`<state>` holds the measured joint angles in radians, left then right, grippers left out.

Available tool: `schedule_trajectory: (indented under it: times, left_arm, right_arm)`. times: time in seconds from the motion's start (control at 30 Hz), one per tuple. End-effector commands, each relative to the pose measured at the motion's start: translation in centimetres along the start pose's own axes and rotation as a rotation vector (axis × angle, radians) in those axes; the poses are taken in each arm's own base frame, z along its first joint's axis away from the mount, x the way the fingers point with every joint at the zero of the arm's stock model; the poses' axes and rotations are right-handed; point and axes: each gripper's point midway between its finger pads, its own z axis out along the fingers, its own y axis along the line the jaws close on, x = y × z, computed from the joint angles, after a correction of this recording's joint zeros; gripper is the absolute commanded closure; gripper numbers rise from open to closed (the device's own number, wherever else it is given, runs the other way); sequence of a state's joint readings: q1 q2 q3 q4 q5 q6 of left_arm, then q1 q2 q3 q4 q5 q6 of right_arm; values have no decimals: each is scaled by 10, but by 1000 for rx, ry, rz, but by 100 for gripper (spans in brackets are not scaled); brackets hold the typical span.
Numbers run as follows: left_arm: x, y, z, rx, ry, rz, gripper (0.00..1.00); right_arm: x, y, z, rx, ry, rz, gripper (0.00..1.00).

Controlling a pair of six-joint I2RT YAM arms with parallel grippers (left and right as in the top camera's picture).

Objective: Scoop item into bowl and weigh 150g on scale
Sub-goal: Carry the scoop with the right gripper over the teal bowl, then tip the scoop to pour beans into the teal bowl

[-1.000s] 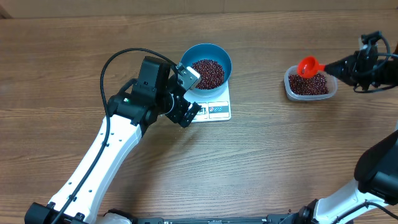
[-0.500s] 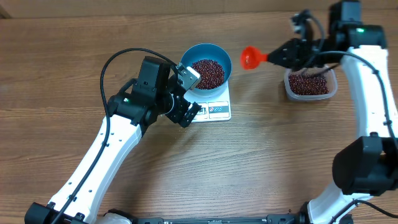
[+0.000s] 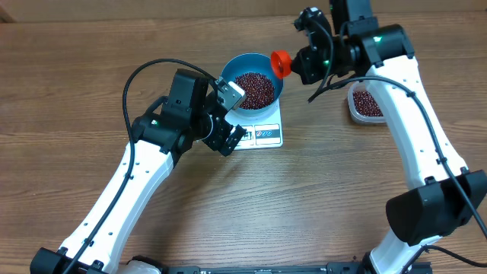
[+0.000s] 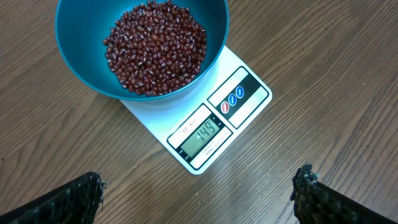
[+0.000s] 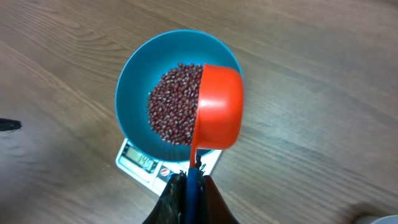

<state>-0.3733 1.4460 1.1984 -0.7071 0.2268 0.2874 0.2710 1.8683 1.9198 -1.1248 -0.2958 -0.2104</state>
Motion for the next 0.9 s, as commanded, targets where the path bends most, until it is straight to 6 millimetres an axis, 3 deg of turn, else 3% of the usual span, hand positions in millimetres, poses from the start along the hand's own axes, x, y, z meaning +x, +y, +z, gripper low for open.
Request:
schedule_trajectory:
  times: [0.0, 0.33, 0.73, 0.87]
  left_arm:
    - [-9, 2, -4, -12, -22, 9, 0]
    - [-9, 2, -4, -12, -22, 9, 1]
    - [-9, 2, -4, -12, -22, 9, 1]
    - [-9, 2, -4, -12, -22, 9, 1]
  right_arm:
    - [-21, 9, -23, 114, -65, -78, 96]
    - [-26, 31, -19, 234, -57, -193, 96]
    - [-27, 41, -17, 230, -59, -213, 96]
    - [-27, 38, -19, 340, -49, -240, 96]
